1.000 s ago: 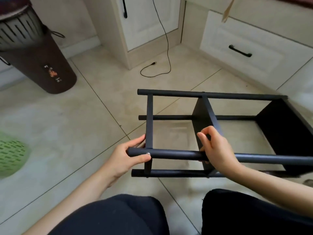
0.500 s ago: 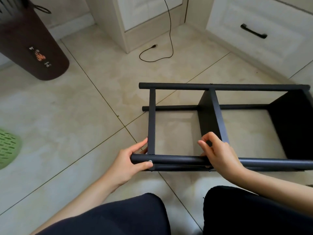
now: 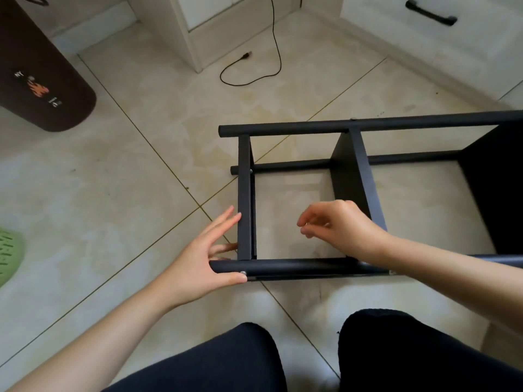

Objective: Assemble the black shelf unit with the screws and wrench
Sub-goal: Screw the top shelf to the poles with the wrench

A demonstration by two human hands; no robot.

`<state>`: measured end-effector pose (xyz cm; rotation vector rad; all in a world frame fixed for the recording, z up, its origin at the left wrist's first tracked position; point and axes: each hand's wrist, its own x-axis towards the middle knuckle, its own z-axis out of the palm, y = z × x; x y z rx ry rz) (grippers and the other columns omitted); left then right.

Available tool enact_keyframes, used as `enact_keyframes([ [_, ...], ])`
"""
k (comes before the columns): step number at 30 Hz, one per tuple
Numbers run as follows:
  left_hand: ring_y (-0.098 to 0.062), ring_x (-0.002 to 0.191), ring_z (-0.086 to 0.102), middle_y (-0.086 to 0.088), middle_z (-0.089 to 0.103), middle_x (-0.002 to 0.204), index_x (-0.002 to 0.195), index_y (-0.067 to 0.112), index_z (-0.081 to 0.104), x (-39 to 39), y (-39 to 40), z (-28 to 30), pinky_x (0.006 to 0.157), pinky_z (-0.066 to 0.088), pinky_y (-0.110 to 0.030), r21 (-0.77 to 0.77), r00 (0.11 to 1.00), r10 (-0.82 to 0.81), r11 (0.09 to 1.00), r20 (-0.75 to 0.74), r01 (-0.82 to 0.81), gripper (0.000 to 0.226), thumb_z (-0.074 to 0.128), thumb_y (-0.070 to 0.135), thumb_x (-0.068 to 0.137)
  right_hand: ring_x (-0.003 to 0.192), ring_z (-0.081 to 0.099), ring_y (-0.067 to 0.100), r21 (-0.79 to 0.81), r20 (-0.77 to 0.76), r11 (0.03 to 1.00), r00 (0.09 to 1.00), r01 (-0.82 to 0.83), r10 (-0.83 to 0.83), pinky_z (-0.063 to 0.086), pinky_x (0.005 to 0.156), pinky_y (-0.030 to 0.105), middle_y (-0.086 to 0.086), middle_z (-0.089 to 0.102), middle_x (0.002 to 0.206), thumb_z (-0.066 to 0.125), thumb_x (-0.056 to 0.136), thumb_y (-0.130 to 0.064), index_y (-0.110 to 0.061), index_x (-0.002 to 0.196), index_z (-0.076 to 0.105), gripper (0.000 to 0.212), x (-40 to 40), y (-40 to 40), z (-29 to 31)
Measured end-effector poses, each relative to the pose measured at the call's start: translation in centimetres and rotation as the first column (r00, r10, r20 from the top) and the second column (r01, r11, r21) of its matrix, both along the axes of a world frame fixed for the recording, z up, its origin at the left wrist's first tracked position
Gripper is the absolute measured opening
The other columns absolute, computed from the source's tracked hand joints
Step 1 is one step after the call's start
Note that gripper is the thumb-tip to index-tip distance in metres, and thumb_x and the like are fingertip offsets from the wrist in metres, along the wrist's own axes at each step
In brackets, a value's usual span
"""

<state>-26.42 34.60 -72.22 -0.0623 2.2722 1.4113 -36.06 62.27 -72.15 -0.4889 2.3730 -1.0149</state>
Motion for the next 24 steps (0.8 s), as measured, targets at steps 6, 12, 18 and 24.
enact_keyframes([
  [6, 0.013, 0.148, 0.001, 0.038, -0.008, 0.160, 0.153, 0.058, 0.013, -1.6, -0.9, 0.5, 0.113, 0.023, -0.026, -0.424, 0.902, -0.402, 0.852, -0.156, 0.306, 0.096, 0.074, 0.057, 0.078, 0.083, 0.070, -0.003, -0.092, 0.148, 0.987, 0.978, -0.133, 0.146, 0.056, 0.082, 0.017, -0.003, 0.077, 0.092, 0.067, 0.093, -0.015, -0.019, 0.112, 0.062, 0.020, -0.8, -3.0, -1.5],
  [12, -0.006, 0.154, -0.008, 0.023, -0.005, 0.167, 0.153, 0.051, 0.023, -2.5, -1.3, -0.5, 0.115, 0.019, -0.039, -0.576, 0.792, -0.569, 0.732, -0.223, 0.363, 0.084, 0.060, 0.069, 0.079, 0.077, 0.073, 0.014, -0.162, 0.299, 0.974, 0.933, -0.158, 0.201, 0.059, 0.079, 0.026, 0.007, 0.077, 0.082, 0.075, 0.085, -0.014, -0.007, 0.096, 0.069, 0.014, -1.7, -5.7, -2.9],
  [18, -0.014, 0.156, 0.006, 0.012, 0.008, 0.169, 0.144, 0.038, 0.045, -1.9, -1.6, -1.7, 0.109, 0.035, -0.038, -0.589, 0.764, -0.586, 0.729, -0.271, 0.350, 0.074, 0.064, 0.067, 0.079, 0.073, 0.067, 0.017, -0.255, 0.529, 0.963, 0.821, -0.089, 0.215, 0.060, 0.076, 0.027, 0.023, 0.074, 0.093, 0.072, 0.087, -0.005, 0.005, 0.100, 0.072, 0.017, -1.3, -6.8, -4.1],
  [24, -0.018, 0.156, 0.010, 0.009, 0.012, 0.169, 0.141, 0.036, 0.044, -1.9, -1.7, -2.2, 0.104, 0.040, -0.037, -0.553, 0.764, -0.567, 0.760, -0.307, 0.341, 0.068, 0.063, 0.063, 0.082, 0.069, 0.068, 0.012, -0.197, 0.690, 0.980, 0.711, 0.008, 0.133, 0.059, 0.076, 0.025, 0.015, 0.075, 0.088, 0.067, 0.091, -0.004, 0.003, 0.103, 0.070, 0.015, -0.8, -7.2, -6.2],
])
